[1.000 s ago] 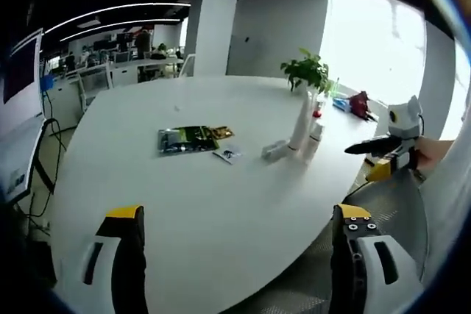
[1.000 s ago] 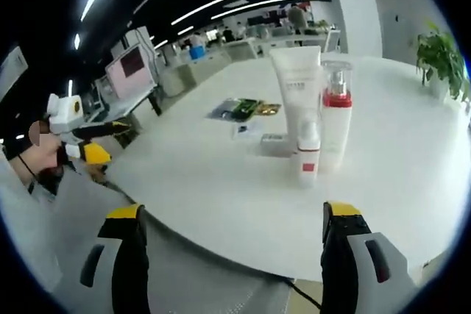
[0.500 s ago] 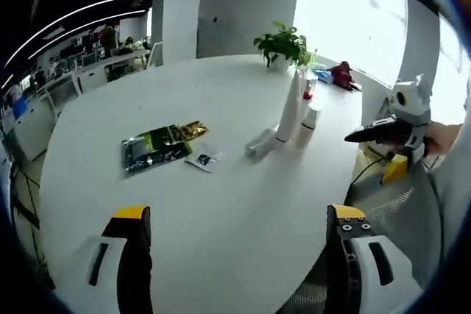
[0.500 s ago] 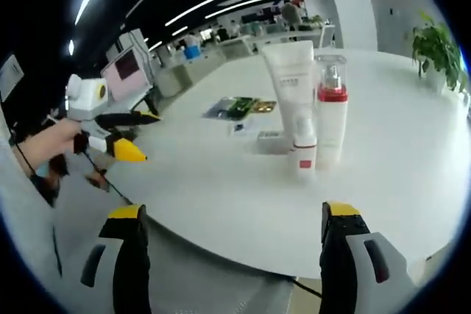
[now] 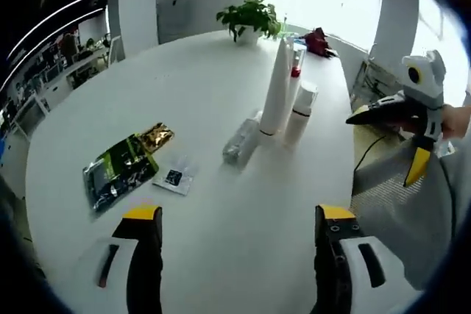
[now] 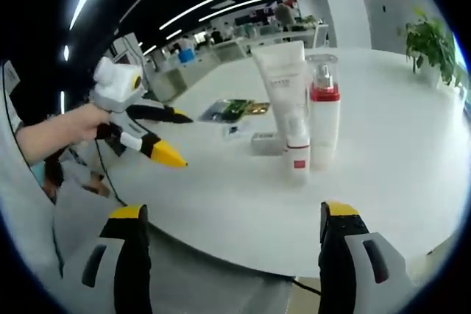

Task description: Arrange the skincare products in the storage area until every visible bottle or jar stands upright without overlapping.

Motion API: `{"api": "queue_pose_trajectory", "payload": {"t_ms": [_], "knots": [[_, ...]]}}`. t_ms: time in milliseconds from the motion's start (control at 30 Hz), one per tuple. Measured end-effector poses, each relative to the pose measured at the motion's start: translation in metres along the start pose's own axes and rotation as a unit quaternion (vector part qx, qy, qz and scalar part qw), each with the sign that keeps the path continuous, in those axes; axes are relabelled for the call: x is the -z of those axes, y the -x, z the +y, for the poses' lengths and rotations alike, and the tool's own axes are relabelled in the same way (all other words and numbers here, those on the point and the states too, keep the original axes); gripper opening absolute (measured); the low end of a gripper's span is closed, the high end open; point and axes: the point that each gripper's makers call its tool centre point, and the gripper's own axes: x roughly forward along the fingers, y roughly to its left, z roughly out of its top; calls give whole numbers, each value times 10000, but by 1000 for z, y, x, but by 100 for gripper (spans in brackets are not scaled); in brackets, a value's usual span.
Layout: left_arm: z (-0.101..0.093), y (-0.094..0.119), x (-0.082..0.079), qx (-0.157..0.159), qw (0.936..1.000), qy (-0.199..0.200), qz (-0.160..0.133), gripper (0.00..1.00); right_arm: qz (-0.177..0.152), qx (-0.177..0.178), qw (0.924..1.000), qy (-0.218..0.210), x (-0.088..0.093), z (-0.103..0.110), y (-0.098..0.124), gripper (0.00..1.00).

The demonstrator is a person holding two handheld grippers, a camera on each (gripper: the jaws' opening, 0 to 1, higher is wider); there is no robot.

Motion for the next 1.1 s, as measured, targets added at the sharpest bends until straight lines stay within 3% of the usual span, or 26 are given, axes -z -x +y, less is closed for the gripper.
{"api": "queue_pose_trajectory", "payload": {"t_ms": [233, 500, 833, 1100], "knots": [[0, -30, -17, 226, 9987, -438, 113, 72, -66, 52, 9998, -173, -2, -4, 1, 95], [-1, -62, -19, 462, 9932, -1005, 375, 63, -94, 133, 9994, -295, -3, -6, 1, 95], [4, -98, -30, 532, 9871, -1321, 729, 57, -91, 169, 9990, -411, -2, -8, 1, 94], [4, -115, -42, 593, 9820, -1569, 871, 53, -89, 200, 9986, -472, -1, -10, 1, 94]]}}
